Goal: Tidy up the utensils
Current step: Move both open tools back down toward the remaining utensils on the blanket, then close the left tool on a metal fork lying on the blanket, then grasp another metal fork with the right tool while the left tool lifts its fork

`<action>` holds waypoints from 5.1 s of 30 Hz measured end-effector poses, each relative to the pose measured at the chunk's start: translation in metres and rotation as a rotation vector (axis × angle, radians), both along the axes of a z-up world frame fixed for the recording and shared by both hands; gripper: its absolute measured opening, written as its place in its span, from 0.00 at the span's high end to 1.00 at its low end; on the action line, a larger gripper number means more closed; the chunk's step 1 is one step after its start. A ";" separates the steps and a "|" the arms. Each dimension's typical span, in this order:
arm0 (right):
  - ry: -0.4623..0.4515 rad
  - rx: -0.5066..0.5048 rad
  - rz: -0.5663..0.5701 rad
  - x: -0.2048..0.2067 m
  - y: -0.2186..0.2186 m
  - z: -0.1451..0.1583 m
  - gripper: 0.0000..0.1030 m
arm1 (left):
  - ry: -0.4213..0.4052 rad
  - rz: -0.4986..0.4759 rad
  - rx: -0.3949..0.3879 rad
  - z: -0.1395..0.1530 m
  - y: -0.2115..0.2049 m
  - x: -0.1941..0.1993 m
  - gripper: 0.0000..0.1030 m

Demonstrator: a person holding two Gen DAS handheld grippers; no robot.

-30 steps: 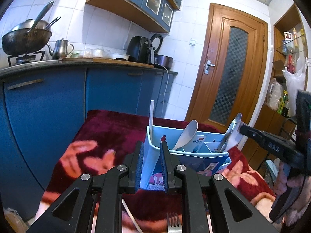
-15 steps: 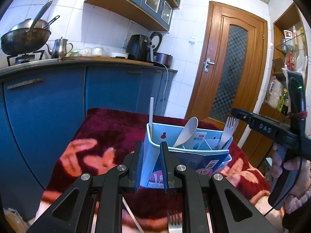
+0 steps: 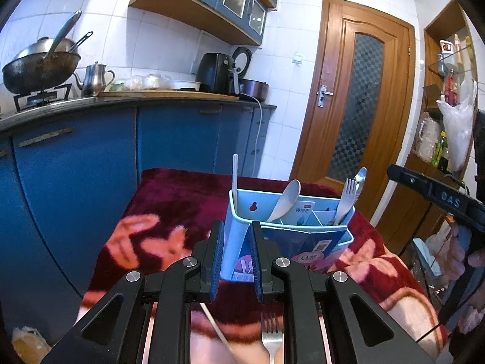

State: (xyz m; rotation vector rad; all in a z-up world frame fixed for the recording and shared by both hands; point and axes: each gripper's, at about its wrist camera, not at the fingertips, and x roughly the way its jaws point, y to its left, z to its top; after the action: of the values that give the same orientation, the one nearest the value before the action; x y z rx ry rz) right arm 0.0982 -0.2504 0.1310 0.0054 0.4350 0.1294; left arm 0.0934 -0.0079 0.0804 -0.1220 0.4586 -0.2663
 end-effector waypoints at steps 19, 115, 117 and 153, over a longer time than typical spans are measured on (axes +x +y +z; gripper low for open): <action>0.143 0.019 0.004 -0.073 0.009 -0.028 0.69 | 0.088 -0.014 0.045 -0.003 0.004 -0.044 0.83; 0.312 0.065 -0.097 -0.107 -0.010 -0.111 0.57 | 0.459 -0.173 -0.162 -0.095 -0.010 -0.005 0.99; 0.317 0.046 -0.083 -0.108 -0.003 -0.110 0.56 | 0.428 -0.165 -0.175 -0.088 -0.005 -0.010 0.99; 0.326 -0.017 -0.044 -0.105 0.026 -0.128 0.94 | 0.197 -0.110 -0.147 -0.048 0.029 -0.059 0.99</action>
State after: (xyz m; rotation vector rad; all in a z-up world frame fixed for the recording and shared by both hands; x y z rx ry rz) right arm -0.0065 -0.2248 0.0031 0.0194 0.7615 0.0811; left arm 0.0342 0.0210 0.0328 -0.2685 0.6427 -0.3978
